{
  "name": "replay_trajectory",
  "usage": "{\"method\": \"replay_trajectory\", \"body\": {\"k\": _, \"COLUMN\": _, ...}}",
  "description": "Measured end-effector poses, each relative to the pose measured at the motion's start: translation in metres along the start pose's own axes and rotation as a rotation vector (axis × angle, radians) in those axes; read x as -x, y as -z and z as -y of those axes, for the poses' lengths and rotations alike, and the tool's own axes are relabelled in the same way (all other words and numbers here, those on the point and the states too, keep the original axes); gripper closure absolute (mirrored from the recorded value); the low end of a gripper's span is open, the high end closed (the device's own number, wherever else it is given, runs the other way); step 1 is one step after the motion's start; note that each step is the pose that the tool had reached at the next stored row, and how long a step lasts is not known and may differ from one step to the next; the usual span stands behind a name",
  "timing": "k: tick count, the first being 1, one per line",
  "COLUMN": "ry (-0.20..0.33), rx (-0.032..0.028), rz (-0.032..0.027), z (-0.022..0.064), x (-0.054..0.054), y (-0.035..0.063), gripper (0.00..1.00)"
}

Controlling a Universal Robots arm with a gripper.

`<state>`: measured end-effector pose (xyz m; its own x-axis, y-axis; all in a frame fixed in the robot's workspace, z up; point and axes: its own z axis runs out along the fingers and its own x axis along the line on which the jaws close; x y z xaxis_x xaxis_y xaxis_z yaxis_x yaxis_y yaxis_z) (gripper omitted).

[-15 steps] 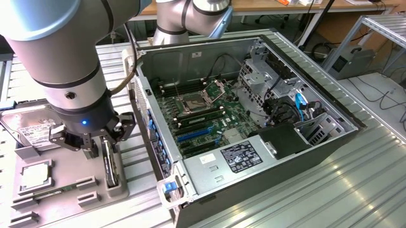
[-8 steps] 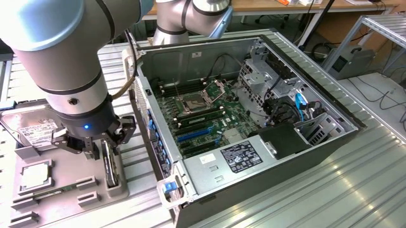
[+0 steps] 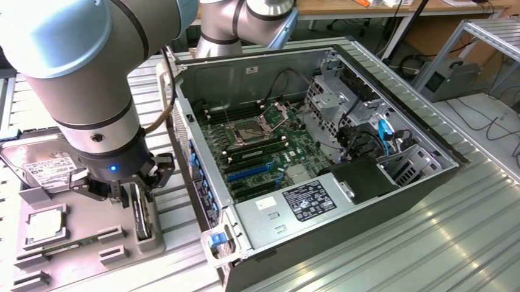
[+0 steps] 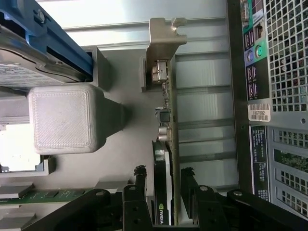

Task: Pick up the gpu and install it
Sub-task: 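Pick up the gpu and move the gpu toward the slot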

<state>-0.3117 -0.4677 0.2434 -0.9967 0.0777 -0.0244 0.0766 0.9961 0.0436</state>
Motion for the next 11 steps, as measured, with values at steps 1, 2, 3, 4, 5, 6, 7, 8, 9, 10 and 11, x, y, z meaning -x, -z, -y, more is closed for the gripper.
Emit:
{"method": "replay_trajectory", "body": {"k": 1, "ry": 0.0, "rx": 0.0, "rz": -0.0001, "z": 0.0, "x": 0.0, "y": 0.0, "gripper": 0.58}}
{"method": "replay_trajectory", "body": {"k": 2, "ry": 0.0, "rx": -0.0001, "rz": -0.0001, "z": 0.0, "x": 0.0, "y": 0.0, "gripper": 0.58}}
{"method": "replay_trajectory", "body": {"k": 3, "ry": 0.0, "rx": 0.0001, "rz": 0.0001, "z": 0.0, "x": 0.0, "y": -0.0001, "gripper": 0.58}}
{"method": "replay_trajectory", "body": {"k": 4, "ry": 0.0, "rx": 0.0002, "rz": 0.0002, "z": 0.0, "x": 0.0, "y": -0.0002, "gripper": 0.58}}
{"method": "replay_trajectory", "body": {"k": 5, "ry": 0.0, "rx": 0.0006, "rz": 0.0005, "z": 0.0, "x": 0.0, "y": -0.0012, "gripper": 0.58}}
{"method": "replay_trajectory", "body": {"k": 6, "ry": 0.0, "rx": 0.0004, "rz": 0.0003, "z": 0.0001, "x": 0.0, "y": -0.0023, "gripper": 0.58}}
{"method": "replay_trajectory", "body": {"k": 7, "ry": 0.0, "rx": 0.0001, "rz": 0.0001, "z": 0.0001, "x": 0.0, "y": -0.0024, "gripper": 0.58}}
{"method": "replay_trajectory", "body": {"k": 8, "ry": 0.0, "rx": 0.0001, "rz": 0.0, "z": 0.0001, "x": 0.0, "y": -0.0023, "gripper": 0.58}}
{"method": "replay_trajectory", "body": {"k": 9, "ry": 0.0, "rx": 0.0001, "rz": 0.0, "z": 0.0001, "x": -0.0001, "y": -0.0024, "gripper": 0.58}}
{"method": "replay_trajectory", "body": {"k": 10, "ry": 0.0, "rx": 0.0001, "rz": 0.0001, "z": 0.0001, "x": -0.0001, "y": -0.0024, "gripper": 0.58}}
{"method": "replay_trajectory", "body": {"k": 11, "ry": 0.0, "rx": 0.0002, "rz": 0.0002, "z": 0.0001, "x": -0.0004, "y": -0.0025, "gripper": 0.58}}
